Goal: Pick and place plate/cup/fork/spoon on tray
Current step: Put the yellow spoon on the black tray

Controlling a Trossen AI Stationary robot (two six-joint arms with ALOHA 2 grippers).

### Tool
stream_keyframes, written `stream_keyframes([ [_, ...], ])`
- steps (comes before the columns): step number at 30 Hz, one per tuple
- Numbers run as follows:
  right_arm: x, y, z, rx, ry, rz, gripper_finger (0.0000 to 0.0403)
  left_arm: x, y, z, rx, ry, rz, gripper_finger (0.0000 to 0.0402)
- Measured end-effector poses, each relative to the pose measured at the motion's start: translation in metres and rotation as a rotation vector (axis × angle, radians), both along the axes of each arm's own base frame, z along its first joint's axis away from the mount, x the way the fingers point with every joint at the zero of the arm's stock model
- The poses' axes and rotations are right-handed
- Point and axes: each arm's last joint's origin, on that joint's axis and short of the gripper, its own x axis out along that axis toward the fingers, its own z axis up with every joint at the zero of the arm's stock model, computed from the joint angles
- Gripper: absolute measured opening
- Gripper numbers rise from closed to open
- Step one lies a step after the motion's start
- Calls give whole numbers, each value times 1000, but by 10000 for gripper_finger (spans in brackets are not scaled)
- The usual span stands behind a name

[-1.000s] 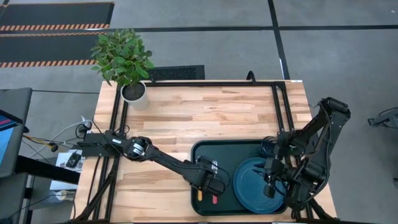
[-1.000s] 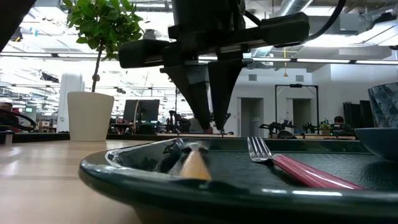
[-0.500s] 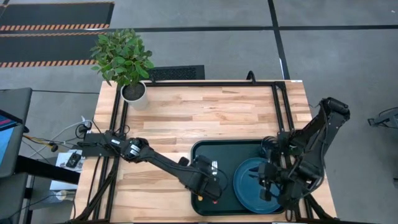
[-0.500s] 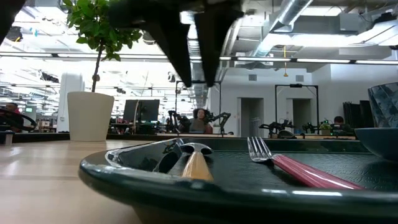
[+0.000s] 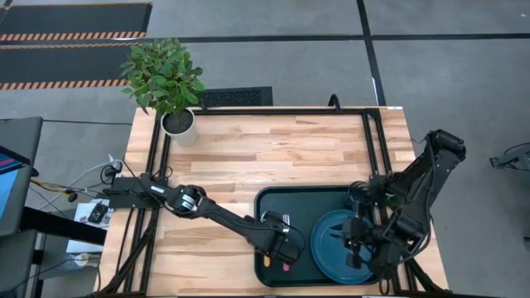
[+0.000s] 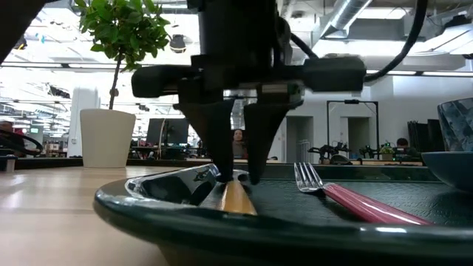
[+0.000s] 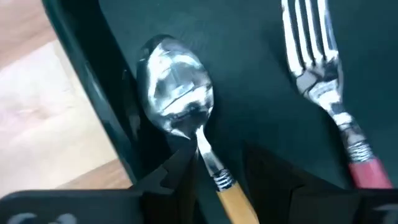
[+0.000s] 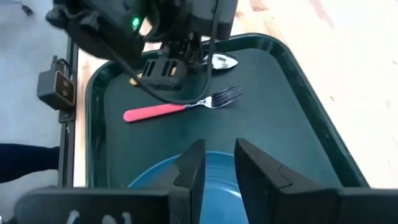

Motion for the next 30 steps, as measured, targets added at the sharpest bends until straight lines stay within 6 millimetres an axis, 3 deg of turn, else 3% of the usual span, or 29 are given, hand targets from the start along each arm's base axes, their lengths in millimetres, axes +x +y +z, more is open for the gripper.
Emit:
stream_keyframes([
  [8, -1, 1, 0, 1, 2, 4, 113, -1, 0, -4, 1, -4, 21, 104],
  [21, -1, 0, 0, -1, 2, 4, 113, 0, 1, -8, 4, -13, 29, 16],
  [26, -1, 0, 0, -5, -7, 0, 113, 6, -1, 9, 47, -91, 13, 0],
  [30, -3, 0, 2, -39, -30, 18, 113, 7, -5, 35, 85, -174, -27, 1],
])
